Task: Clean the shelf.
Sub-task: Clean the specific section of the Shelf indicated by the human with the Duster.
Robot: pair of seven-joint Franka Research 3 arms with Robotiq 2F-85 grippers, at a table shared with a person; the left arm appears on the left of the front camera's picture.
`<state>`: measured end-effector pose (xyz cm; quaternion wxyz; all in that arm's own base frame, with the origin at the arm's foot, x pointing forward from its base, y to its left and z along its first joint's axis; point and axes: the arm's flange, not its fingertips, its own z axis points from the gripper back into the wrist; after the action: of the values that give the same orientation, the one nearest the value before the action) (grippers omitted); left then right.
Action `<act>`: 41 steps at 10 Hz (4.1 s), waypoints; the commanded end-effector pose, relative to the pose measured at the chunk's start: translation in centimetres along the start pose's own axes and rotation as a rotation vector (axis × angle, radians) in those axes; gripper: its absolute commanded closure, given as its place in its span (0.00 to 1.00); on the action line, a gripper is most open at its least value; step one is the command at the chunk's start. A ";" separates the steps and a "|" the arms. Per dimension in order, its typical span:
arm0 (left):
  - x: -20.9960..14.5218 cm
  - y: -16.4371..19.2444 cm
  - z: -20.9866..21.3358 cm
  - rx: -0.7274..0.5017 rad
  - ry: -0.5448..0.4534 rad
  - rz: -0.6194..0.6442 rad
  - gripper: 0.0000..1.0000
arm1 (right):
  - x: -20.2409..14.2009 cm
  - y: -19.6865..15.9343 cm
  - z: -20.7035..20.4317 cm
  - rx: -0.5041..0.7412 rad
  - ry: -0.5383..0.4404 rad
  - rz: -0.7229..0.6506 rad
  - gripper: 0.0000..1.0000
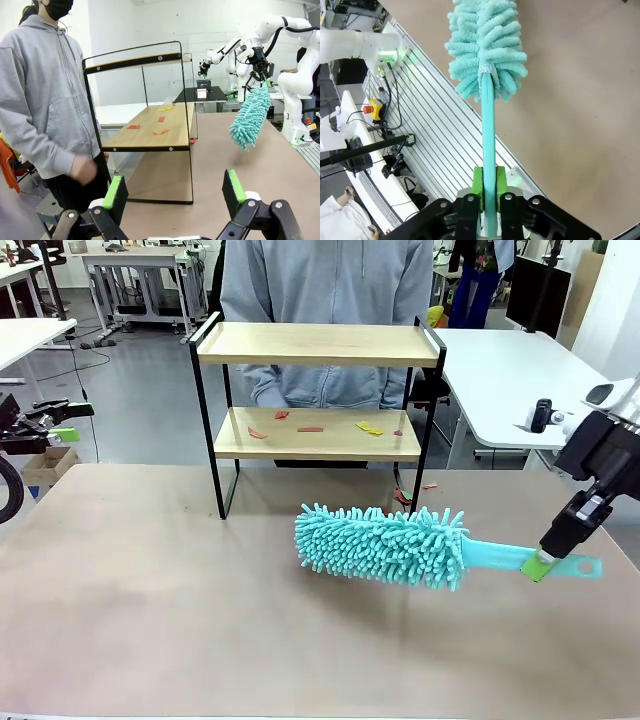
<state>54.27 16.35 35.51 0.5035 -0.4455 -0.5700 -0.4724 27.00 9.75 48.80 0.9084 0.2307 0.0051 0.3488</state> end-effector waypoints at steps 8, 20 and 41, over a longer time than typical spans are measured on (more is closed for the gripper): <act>0.2 -0.2 0.0 0.001 0.004 -0.014 0.00 | 0.0 0.1 0.0 -0.001 -0.002 -0.018 0.87; 0.2 -0.2 0.0 0.001 0.004 -0.014 0.00 | 6.2 1.8 -1.3 0.000 -0.168 -0.001 0.87; 0.2 -0.2 0.0 0.001 0.004 -0.014 0.00 | 26.9 12.9 -9.8 -0.306 -0.652 -0.287 0.87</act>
<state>54.26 16.34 35.48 0.5036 -0.4457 -0.5699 -0.4722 36.79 36.24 48.73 0.9250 0.2094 -0.2767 0.1545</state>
